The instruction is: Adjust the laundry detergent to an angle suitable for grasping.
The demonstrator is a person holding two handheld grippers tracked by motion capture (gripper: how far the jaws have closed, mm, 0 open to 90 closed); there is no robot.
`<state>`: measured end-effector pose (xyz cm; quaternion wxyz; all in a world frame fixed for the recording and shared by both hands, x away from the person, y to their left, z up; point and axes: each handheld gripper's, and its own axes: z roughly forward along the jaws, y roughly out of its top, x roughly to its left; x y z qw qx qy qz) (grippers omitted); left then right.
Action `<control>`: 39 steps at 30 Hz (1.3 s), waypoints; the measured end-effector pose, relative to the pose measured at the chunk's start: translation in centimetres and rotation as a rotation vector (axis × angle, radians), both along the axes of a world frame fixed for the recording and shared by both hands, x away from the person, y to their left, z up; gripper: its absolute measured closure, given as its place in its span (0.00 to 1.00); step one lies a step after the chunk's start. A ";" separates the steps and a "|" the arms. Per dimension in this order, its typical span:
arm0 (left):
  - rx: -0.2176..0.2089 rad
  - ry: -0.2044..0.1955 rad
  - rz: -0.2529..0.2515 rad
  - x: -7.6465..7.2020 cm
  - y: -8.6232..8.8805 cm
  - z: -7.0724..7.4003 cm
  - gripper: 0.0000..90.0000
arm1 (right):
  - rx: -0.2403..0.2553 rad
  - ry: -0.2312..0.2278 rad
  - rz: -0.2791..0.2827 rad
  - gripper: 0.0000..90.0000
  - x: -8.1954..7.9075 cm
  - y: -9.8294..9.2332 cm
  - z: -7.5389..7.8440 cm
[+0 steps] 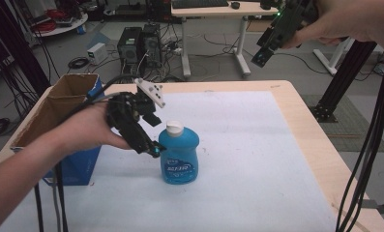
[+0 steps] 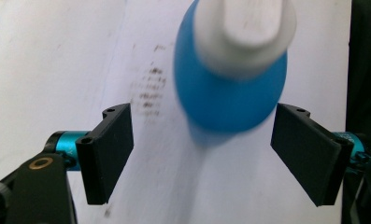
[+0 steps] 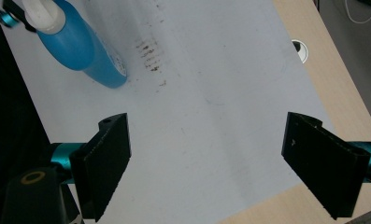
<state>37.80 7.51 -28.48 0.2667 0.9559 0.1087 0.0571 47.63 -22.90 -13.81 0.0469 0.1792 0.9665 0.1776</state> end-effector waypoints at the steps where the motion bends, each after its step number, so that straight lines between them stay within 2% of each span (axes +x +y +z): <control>1: 0.020 -0.006 0.017 0.1 0.5 0.5 0.24 | 0.000 0.000 0.000 0.17 0.0 0.0 0.0; 4: 0.077 -0.032 0.090 0.6 2.0 1.8 0.24 | -0.002 -0.001 0.004 0.17 0.0 0.1 0.0; 5: 0.077 -0.032 0.090 0.6 2.0 1.8 0.24 | -0.002 -0.001 0.004 0.17 0.0 0.1 0.0; 6: 0.112 -0.030 0.162 1.3 3.4 3.2 0.24 | 0.001 -0.003 0.007 0.17 0.0 0.1 0.0; 9: 0.112 -0.030 0.162 1.3 3.4 3.2 0.24 | 0.001 0.000 0.005 0.17 -0.1 0.1 0.0; 10: 0.170 -0.042 0.214 2.0 4.4 5.3 0.24 | 0.001 0.000 0.005 0.17 -0.1 0.1 0.0; 14: 0.186 -0.065 0.252 2.4 5.1 7.3 0.24 | -0.001 0.002 0.008 0.17 0.0 0.1 0.0; 17: 0.205 -0.072 0.268 2.6 5.2 7.9 0.24 | -0.001 0.000 0.009 0.17 0.1 0.1 0.0; 19: 0.207 -0.065 0.278 2.7 5.2 7.8 0.24 | -0.004 0.004 0.007 0.17 0.2 0.2 -0.1; 24: 0.273 -0.051 0.258 3.3 4.9 6.7 0.24 | -0.001 0.006 0.010 0.17 0.3 0.2 -0.2; 30: 0.293 -0.025 0.231 3.5 4.5 5.5 0.24 | -0.001 0.005 0.005 0.17 0.3 0.1 -0.1; 39: 0.289 -0.032 0.225 3.6 4.4 5.5 0.24 | -0.002 0.006 0.003 0.17 0.4 0.0 -0.2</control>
